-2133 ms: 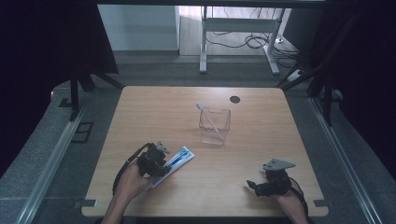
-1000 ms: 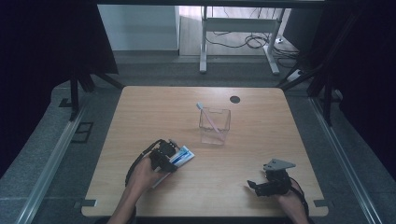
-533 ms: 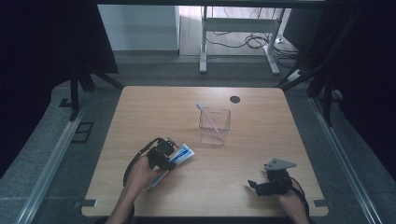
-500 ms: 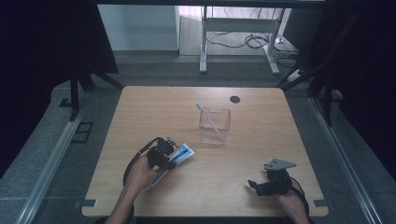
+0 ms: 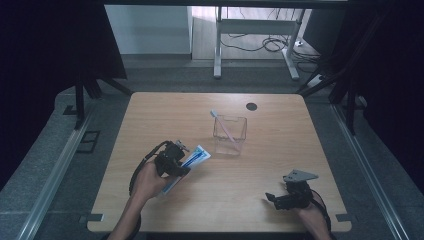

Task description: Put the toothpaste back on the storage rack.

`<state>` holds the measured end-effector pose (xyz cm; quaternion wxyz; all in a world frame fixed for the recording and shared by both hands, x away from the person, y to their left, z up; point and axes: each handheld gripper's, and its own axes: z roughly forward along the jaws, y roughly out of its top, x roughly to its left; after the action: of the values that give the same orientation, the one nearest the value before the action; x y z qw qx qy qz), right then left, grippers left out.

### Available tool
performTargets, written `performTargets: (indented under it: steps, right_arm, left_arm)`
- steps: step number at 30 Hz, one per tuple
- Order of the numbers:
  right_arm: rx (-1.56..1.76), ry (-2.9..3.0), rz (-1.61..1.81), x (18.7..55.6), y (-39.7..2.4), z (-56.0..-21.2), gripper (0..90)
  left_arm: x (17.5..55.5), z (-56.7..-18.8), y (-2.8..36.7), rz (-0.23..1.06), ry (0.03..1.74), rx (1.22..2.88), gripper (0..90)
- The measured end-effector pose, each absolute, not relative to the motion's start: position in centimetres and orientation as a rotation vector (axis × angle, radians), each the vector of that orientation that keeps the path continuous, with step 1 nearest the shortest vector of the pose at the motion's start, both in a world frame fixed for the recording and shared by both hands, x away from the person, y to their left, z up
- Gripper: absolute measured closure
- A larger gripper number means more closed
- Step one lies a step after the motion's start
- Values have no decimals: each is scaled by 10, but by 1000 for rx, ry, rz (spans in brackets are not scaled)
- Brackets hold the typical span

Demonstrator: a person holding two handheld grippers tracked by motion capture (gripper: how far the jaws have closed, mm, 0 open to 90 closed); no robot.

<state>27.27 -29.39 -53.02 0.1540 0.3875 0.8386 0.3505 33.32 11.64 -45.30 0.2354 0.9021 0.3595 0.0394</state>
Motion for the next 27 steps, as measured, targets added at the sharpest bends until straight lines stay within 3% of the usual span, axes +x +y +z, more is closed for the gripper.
performTargets:
  steps: [27]
  right_arm:
    - [1105, 2403, 993, 273, -295, -531, 40]
  left_arm:
    - [348, -403, 99, 184, 874, 2355, 723]
